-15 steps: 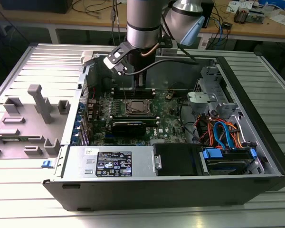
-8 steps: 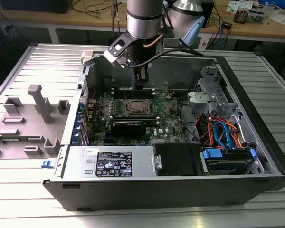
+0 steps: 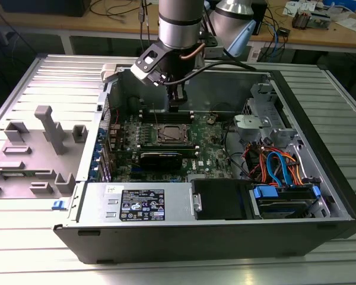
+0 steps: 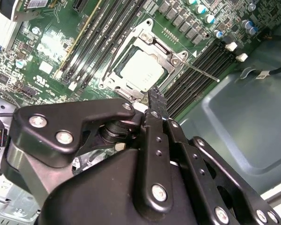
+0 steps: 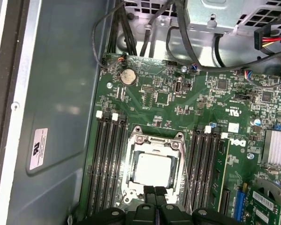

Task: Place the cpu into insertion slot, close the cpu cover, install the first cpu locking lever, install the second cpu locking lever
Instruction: 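Install the first cpu locking lever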

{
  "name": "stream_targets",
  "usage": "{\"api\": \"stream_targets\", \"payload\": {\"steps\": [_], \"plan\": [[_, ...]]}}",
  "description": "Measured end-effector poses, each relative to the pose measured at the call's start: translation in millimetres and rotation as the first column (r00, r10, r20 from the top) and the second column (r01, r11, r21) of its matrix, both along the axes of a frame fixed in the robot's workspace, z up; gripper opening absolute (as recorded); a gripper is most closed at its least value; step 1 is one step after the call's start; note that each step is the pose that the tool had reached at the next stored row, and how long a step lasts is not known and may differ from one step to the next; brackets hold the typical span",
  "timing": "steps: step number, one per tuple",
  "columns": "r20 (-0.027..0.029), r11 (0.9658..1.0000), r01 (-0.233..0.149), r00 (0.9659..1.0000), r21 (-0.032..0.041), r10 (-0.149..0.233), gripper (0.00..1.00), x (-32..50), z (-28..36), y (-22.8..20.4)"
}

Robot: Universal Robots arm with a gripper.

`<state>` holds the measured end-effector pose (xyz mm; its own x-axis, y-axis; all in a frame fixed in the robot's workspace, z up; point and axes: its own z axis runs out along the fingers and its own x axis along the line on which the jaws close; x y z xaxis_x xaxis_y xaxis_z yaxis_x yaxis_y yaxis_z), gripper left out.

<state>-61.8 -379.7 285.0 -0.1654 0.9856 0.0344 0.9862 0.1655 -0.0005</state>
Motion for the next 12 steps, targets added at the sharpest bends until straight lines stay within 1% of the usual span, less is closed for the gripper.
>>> {"api": "stream_targets", "payload": {"steps": [12], "plan": [[0.0000,1.0000,-0.009,1.0000,0.0000,0.009,0.11,0.0,0.0,-0.1]]}}
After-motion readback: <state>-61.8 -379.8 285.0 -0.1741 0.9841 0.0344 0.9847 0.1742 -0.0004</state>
